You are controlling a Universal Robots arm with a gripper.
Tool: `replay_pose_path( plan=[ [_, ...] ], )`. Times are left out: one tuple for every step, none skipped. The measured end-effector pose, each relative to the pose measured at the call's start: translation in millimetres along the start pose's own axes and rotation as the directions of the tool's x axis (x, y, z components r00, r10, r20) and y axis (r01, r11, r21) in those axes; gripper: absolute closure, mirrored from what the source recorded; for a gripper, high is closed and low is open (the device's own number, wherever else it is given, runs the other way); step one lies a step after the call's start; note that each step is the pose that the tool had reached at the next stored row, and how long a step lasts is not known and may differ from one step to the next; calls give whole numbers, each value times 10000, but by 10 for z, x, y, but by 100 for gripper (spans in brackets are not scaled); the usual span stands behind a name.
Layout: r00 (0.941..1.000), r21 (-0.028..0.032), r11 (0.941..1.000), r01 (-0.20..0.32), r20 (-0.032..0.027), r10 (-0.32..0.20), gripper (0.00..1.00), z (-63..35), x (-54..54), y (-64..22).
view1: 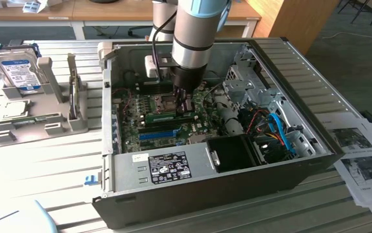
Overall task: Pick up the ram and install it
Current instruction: 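Insert the ram into the slot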
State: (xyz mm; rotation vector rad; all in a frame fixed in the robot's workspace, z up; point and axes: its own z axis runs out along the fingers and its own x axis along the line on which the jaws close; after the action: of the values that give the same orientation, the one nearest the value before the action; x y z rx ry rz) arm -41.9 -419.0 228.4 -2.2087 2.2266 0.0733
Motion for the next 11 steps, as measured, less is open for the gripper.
replay_pose_path(
  plan=[
    [10000,7,10000,0,-1,0,89,1,0,1],
    [10000,14,10000,0,-2,0,89,2,0,2],
    [10000,21,10000,0,-1,0,89,4,0,3],
    [10000,28,10000,-1,0,1,89,6,0,5],
    [10000,34,10000,-1,0,1,89,8,0,6],
    [10000,42,10000,0,0,0,89,10,0,7],
    [10000,50,10000,0,0,0,89,12,1,9],
    [10000,57,10000,0,0,0,89,14,1,10],
    [10000,65,10000,0,0,0,89,15,1,12],
    [10000,73,10000,1,1,-1,89,18,1,14],
    [10000,82,10000,1,1,-1,89,20,1,15]
  ],
)
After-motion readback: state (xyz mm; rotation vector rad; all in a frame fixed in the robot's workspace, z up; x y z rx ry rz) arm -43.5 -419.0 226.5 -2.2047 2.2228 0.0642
